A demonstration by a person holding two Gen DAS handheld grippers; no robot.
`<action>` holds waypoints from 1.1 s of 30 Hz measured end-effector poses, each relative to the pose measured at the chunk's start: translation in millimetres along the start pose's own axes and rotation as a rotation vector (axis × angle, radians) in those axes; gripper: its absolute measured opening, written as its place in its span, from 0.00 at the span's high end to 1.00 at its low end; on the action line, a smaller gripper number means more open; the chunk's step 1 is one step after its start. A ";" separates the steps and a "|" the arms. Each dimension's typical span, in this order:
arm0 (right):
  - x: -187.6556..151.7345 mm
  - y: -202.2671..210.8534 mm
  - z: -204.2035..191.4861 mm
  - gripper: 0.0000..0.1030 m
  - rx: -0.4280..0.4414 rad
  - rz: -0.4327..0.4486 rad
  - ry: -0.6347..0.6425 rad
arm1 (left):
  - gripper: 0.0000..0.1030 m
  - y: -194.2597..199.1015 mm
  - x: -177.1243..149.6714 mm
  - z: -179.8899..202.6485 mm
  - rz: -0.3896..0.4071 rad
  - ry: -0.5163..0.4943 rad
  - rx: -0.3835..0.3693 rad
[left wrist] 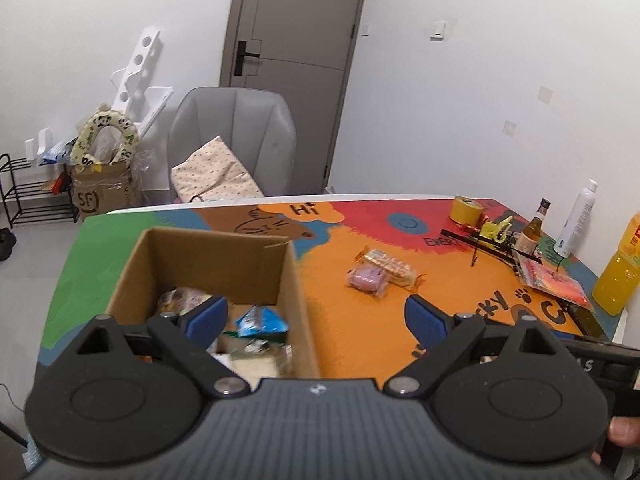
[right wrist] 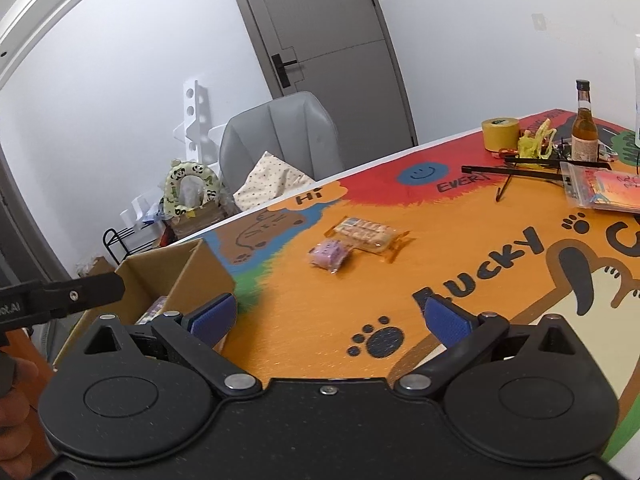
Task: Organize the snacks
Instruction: 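Move both open grippers from the box toward the pink packet and wafer bar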
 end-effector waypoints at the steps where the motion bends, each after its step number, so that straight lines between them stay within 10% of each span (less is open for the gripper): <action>1: 1.5 -0.6 2.8 0.01 -0.002 0.001 -0.001 | 0.08 -2.6 1.7 4.2 0.000 -0.004 -0.005; 33: 41.5 -34.7 74.7 0.05 -0.008 0.025 -0.008 | 0.09 -103.1 38.0 87.2 -0.087 -0.110 -0.029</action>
Point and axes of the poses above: each gripper's, at about its wrist camera, not at the fingertips, and y roughly against the way its jaws point, z to its right, x to its top, the point moved 4 cm from there along -y, roughly the way its jaws point, and after that the axes turned 9 degrees about -z, right-handed, at the moved point
